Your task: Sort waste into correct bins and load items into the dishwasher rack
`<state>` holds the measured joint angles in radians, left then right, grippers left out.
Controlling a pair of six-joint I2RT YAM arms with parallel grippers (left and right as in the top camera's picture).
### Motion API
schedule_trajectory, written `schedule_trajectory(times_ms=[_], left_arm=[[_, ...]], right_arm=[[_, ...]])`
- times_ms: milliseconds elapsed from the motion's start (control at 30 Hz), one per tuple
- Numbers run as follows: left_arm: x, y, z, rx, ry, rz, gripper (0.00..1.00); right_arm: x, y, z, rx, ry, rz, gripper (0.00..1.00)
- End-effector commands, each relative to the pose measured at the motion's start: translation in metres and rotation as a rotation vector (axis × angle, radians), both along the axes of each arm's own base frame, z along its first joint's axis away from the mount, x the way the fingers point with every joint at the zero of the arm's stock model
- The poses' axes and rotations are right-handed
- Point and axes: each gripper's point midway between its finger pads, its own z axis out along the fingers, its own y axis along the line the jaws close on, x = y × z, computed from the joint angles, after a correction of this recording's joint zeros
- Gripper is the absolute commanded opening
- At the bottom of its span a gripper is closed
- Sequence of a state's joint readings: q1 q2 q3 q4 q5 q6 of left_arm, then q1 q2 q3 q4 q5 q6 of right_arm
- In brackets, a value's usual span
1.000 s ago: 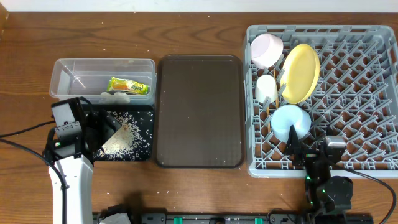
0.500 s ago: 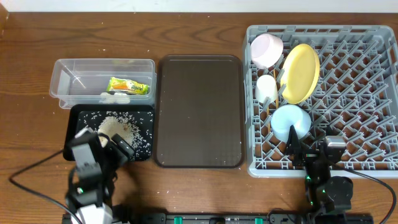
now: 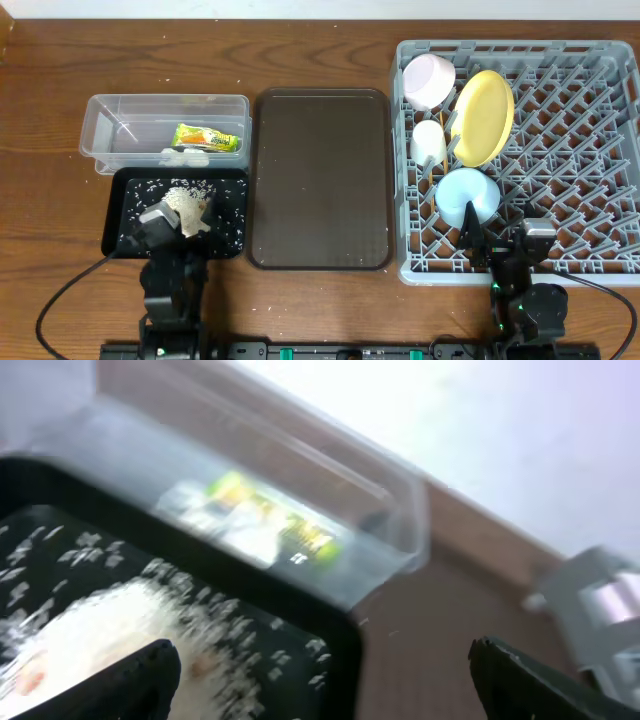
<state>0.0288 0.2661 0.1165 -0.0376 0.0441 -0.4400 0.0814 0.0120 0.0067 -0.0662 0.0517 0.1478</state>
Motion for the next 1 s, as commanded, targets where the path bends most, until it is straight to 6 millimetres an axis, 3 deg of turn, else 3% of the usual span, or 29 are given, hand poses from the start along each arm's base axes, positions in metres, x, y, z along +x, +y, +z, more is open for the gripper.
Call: schedule_trajectory(times_ms=[0,333,767,967], left_arm=[[-0.001,-0.001,-0.002,0.025,-0.035,-0.002,0.95],[-0.006,-0.002,-0.019,0.021,-0.042,-0.006,0.95],[-0.009,-0.003,-0.002,0.088,-0.117,-0.028,0.95],[-0.009,-0.013,-0.001,0.303,-0.122,-0.13,0.95]], right_arm=[[0.0,-0.002,0.0,-0.015,-0.002,-0.005,0.99],[0.0,-0.002,0.0,-0.015,-0.002,-0.005,0.99],[0.0,-0.002,0.0,-0.015,-0.002,-0.005,0.99],[0.0,-0.002,0.0,-0.015,-0.002,-0.005,0.99]])
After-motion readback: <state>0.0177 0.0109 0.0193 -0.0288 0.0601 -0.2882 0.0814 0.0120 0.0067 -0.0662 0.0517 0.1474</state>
